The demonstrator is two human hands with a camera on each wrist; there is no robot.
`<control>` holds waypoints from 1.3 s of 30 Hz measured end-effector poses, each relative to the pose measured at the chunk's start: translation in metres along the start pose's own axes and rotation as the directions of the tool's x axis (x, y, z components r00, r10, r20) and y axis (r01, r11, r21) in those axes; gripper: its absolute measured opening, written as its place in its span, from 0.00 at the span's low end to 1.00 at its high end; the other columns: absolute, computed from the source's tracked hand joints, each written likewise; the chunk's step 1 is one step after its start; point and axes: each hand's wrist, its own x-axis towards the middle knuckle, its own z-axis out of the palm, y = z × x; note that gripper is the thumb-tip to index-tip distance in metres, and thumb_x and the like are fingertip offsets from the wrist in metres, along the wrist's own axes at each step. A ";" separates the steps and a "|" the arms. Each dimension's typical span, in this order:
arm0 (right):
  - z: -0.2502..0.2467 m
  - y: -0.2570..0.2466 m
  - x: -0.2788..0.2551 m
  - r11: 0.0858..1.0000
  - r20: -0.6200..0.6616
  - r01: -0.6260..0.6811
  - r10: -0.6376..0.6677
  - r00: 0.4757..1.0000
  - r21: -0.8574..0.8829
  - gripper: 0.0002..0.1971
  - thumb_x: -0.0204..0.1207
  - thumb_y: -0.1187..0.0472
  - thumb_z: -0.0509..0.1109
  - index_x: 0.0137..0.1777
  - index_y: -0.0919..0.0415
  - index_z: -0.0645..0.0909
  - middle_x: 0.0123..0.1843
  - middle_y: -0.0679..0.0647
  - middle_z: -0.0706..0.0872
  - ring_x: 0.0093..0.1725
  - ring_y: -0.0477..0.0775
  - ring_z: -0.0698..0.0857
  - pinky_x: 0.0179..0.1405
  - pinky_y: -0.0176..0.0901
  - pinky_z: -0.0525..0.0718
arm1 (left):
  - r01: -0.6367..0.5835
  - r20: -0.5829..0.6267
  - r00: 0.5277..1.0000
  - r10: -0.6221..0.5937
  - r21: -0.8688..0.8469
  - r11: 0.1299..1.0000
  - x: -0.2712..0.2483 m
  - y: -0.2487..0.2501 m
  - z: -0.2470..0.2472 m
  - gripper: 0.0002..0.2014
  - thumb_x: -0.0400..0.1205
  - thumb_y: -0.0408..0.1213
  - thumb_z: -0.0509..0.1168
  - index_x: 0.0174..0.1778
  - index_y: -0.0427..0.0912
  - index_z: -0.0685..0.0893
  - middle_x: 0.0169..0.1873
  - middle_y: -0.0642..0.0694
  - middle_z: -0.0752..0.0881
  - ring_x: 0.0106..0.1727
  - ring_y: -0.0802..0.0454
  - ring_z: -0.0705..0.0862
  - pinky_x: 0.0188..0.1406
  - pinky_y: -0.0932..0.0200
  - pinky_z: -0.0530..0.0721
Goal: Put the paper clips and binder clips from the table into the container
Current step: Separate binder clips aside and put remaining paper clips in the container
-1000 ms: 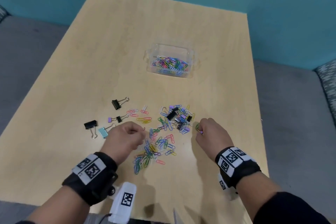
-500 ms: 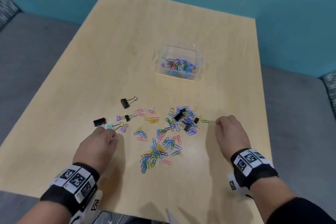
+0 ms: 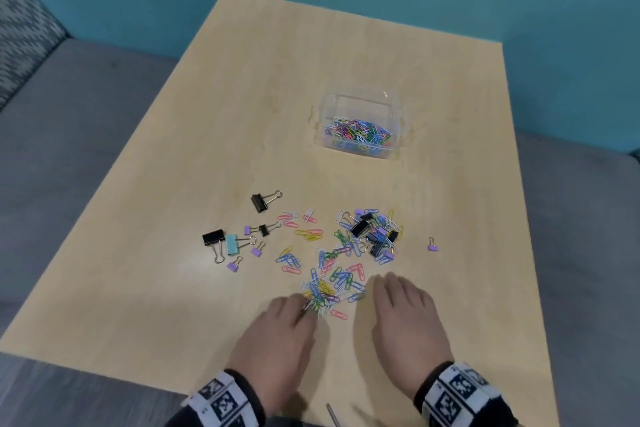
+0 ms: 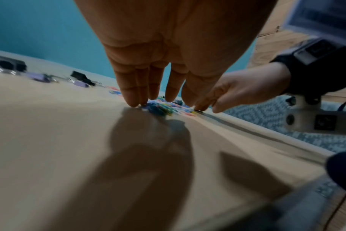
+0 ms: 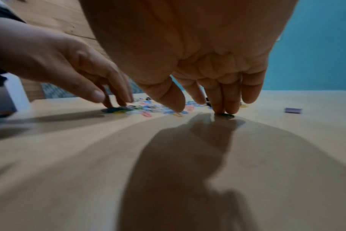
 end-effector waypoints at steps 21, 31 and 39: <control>-0.010 -0.001 -0.006 0.962 -0.082 0.215 -0.203 0.976 0.168 0.33 0.59 0.64 0.72 0.69 0.60 0.74 0.64 0.56 0.83 0.63 0.55 0.83 0.60 0.41 0.83 | 0.274 0.092 0.953 -0.290 0.158 0.949 0.102 -0.003 -0.008 0.38 0.84 0.60 0.39 0.81 0.33 0.47 0.81 0.31 0.48 0.82 0.35 0.45 0.80 0.42 0.51; -0.023 -0.002 0.010 0.959 -0.100 0.191 -0.173 0.980 0.211 0.30 0.61 0.64 0.71 0.68 0.59 0.78 0.65 0.53 0.82 0.64 0.52 0.81 0.55 0.37 0.82 | 0.006 0.061 0.998 -0.019 0.206 0.979 0.123 -0.015 0.000 0.33 0.84 0.50 0.30 0.81 0.32 0.44 0.82 0.34 0.46 0.83 0.38 0.43 0.80 0.44 0.52; -0.024 0.000 0.021 0.941 -0.091 0.234 -0.218 0.972 0.246 0.25 0.65 0.64 0.60 0.65 0.62 0.78 0.63 0.56 0.81 0.63 0.57 0.81 0.57 0.42 0.82 | -0.111 0.098 0.991 0.091 0.224 0.968 0.129 -0.019 -0.011 0.26 0.87 0.44 0.45 0.80 0.35 0.58 0.82 0.39 0.56 0.82 0.40 0.54 0.77 0.46 0.64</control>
